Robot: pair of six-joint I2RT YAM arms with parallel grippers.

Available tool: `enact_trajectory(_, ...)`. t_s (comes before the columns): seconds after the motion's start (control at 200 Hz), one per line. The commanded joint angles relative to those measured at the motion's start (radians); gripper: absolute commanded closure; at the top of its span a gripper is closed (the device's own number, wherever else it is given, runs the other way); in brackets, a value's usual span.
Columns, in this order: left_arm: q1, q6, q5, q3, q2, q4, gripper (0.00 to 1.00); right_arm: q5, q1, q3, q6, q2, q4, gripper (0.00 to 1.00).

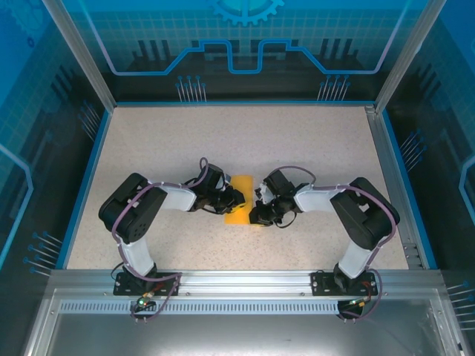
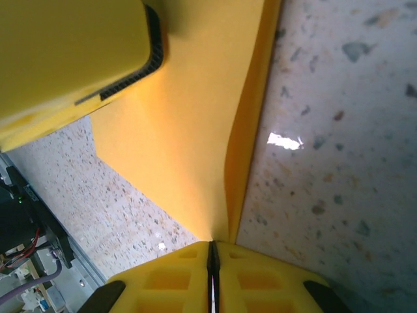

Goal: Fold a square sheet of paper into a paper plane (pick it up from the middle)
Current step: Fold the triangle a second time at the center of the table.

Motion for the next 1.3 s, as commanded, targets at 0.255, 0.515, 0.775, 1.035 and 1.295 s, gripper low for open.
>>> enact_trajectory(0.255, -0.008, 0.019, 0.000, 0.005, 0.024, -0.071, 0.78, -0.004, 0.015, 0.072, 0.074, 0.040, 0.063, 0.89)
enact_trajectory(0.515, -0.008, 0.021, 0.002, 0.011, 0.018, -0.069, 0.78, 0.046, 0.014, -0.007, 0.071, 0.099, 0.048, 0.90)
enact_trajectory(0.775, -0.008, 0.024, 0.018, 0.029, -0.014, -0.066, 0.74, 0.064, 0.008, -0.052, 0.075, 0.098, 0.056, 0.91)
enact_trajectory(1.035, -0.007, 0.008, 0.054, 0.028, -0.080, -0.046, 0.73, 0.066, 0.007, -0.040, 0.080, 0.095, 0.058, 0.91)
enact_trajectory(1.295, -0.009, 0.019, 0.046, 0.010, -0.032, -0.016, 0.74, 0.068, 0.007, -0.040, 0.083, 0.100, 0.061, 0.92)
